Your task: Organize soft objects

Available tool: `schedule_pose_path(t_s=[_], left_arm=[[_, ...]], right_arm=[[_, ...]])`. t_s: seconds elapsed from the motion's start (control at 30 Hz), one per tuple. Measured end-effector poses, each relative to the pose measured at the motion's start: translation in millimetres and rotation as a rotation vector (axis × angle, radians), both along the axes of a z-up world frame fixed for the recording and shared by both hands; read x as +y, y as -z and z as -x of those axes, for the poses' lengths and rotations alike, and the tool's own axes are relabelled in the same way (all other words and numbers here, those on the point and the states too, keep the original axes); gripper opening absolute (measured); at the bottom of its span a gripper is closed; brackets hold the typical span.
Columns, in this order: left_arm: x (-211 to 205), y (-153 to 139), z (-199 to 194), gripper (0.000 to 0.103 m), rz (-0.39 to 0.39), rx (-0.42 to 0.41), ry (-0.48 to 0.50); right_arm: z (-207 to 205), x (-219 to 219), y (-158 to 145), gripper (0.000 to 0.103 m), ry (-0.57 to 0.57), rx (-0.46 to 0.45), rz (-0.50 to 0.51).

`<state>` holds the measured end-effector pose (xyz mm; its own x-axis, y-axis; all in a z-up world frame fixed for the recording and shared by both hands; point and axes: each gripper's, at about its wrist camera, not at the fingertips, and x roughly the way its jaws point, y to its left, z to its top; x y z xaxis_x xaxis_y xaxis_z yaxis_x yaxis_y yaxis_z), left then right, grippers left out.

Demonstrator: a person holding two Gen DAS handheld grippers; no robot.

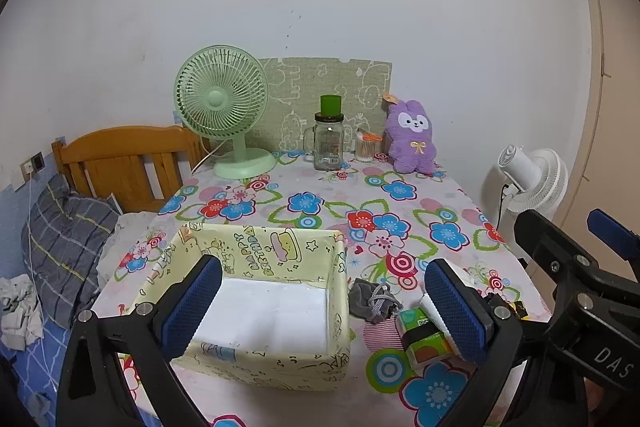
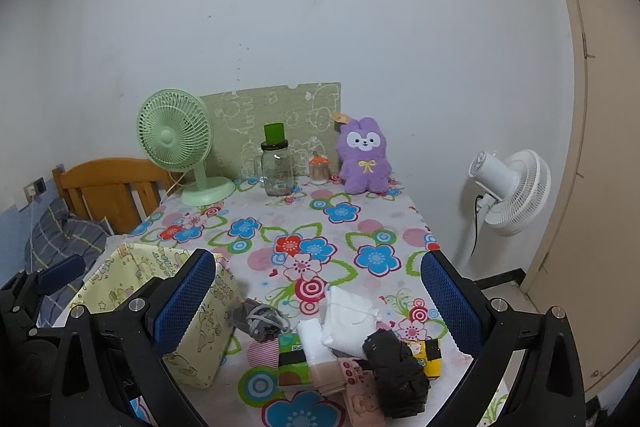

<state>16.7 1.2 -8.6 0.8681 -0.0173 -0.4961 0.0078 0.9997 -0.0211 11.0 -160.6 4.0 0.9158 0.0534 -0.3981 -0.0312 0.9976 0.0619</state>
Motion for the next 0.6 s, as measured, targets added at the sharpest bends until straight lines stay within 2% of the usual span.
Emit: schedule_pose_path(t_s=[0.6], left_arm=[[1.4, 0.4, 1.9, 0.102, 0.003, 0.003, -0.001]], right_arm=[[2.6, 0.5, 0.1, 0.103, -0.001, 0.0, -0.003]])
